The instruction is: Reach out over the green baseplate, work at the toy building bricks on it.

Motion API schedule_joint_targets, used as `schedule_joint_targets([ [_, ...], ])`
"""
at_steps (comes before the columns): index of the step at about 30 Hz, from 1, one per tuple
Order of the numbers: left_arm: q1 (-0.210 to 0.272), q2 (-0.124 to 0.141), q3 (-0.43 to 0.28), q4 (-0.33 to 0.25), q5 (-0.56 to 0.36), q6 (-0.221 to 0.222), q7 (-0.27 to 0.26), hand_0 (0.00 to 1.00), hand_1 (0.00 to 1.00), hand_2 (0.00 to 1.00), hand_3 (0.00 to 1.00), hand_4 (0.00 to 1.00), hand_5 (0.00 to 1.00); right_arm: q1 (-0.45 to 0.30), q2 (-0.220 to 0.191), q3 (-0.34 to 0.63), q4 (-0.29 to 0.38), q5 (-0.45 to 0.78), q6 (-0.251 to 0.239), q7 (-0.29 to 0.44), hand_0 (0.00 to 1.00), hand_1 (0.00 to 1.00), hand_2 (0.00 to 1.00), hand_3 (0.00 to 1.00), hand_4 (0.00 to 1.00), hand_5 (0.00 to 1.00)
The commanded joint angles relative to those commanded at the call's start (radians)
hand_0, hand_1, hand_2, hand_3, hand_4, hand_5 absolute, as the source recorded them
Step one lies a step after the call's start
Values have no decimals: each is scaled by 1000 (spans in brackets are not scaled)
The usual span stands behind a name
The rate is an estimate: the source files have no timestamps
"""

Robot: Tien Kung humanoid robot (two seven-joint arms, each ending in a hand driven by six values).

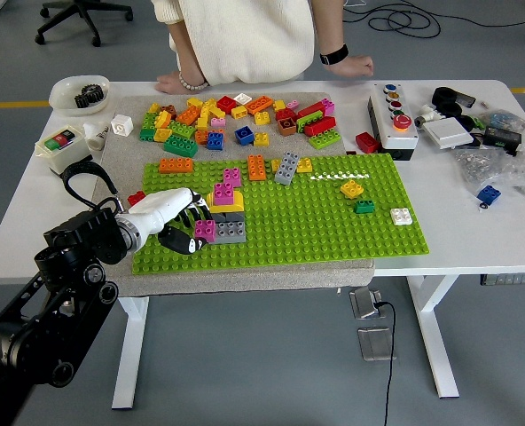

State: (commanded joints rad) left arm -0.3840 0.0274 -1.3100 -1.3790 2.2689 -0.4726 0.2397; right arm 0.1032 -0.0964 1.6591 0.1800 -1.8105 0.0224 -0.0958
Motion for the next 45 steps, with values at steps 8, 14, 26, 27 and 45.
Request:
schedule_joint_targets([
  [8,3,7,-24,-41,0,-16,4,592,553,529,540,606,65,-1,0,3,0,0,-1,0,743,646,688,646,856,532],
  [14,3,9,-27,-49,0,-21,5,595,553,530,539,607,67,-1,2,3,0,1,-1,1,744,646,688,647,856,532],
  [26,0,12,-20,-64,0,-23,7,595,554,529,540,617,77,0,1,-2,0,-5,0,0,743,646,688,648,858,535],
  [27,0,12,-19,-64,0,-23,7,595,554,529,540,617,77,0,1,-2,0,-5,0,0,743,646,688,648,858,535],
  [45,-3,15,-11,-91,0,-20,5,595,553,528,539,620,77,-6,3,3,0,-6,0,1,743,646,688,649,859,537],
])
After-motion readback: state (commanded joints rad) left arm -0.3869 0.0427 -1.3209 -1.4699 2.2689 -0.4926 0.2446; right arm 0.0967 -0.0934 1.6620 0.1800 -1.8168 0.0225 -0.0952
